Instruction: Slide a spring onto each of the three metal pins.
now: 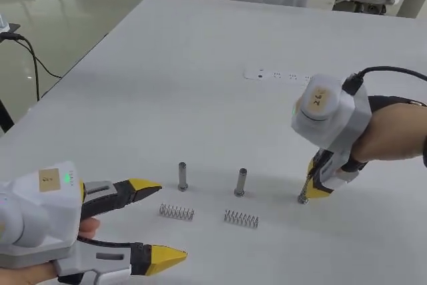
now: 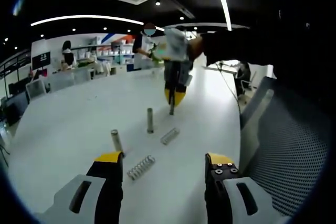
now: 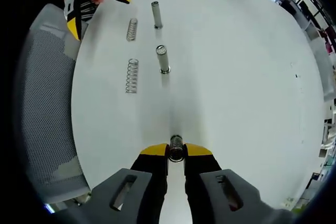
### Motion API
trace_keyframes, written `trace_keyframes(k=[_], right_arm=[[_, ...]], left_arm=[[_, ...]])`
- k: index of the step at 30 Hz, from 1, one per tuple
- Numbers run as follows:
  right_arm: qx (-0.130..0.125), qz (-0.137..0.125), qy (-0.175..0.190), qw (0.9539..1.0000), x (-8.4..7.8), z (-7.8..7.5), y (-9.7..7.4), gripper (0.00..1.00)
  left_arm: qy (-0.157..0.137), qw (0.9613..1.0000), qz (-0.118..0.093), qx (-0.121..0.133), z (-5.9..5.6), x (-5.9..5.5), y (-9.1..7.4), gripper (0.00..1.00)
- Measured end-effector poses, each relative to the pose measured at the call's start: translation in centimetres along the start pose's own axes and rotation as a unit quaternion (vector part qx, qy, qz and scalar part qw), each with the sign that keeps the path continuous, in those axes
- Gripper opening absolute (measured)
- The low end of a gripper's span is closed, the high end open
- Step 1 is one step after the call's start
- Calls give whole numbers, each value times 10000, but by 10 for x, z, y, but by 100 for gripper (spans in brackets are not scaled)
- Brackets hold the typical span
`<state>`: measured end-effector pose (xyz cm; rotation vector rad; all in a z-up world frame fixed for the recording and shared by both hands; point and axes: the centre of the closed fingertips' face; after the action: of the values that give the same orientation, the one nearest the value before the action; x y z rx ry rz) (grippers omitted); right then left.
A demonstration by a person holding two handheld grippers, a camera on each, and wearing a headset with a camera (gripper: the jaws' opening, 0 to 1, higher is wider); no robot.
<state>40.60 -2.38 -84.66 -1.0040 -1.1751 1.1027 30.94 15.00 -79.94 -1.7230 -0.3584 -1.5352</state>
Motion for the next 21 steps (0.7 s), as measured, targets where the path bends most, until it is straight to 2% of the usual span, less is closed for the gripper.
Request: trace_keyframes(k=[12,21], right_arm=[[28,-11,-23,10000,-2,-1,5,9],[-19,-130,-98,9999,3,1,3,17]], left_arm=[[16,10000,0,-23,-1,1,2,58],[25,10000,2,-18,-1,2,1,58]])
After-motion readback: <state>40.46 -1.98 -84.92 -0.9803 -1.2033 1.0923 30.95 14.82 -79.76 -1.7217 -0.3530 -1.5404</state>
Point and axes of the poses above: the centre of the closed fingertips' face, and the gripper's own axes: y roughly forward along the fingers, z roughly to its left, x roughly out of its top, and after that the axes turned 8 degrees about x, right-handed
